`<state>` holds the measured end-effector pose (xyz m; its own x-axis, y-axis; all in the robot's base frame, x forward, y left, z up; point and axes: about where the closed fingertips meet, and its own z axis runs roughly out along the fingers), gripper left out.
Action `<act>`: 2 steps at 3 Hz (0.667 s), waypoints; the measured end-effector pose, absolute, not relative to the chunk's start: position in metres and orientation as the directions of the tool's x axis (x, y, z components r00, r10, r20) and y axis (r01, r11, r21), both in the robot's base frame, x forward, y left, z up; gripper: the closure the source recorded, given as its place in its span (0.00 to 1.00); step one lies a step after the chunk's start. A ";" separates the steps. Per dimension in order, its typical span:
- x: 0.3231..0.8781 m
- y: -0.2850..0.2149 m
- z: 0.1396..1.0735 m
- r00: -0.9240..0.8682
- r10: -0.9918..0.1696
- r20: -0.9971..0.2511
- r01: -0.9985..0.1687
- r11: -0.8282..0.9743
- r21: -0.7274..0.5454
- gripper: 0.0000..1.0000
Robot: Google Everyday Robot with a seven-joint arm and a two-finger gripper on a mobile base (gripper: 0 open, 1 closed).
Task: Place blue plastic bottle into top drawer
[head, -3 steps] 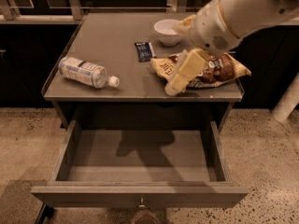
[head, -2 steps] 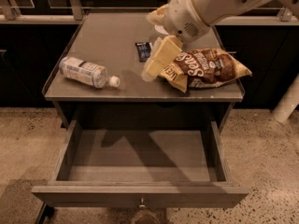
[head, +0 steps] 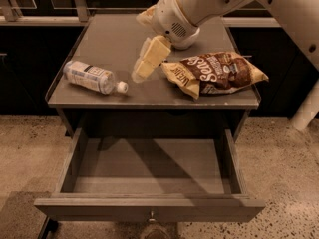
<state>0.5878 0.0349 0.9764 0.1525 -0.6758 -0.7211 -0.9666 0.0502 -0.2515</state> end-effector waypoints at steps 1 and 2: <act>0.583 0.022 0.967 0.084 -0.659 -0.748 -0.961 0.144 -0.235 0.00; 0.602 0.018 0.942 0.002 -0.601 -0.799 -0.945 0.259 -0.198 0.00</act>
Offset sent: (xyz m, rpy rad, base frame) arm 0.0476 -0.0246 -0.0665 0.2304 0.0681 -0.3156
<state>0.6016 0.0176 0.9419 0.0025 -0.6008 -0.7994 -0.9453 0.2593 -0.1978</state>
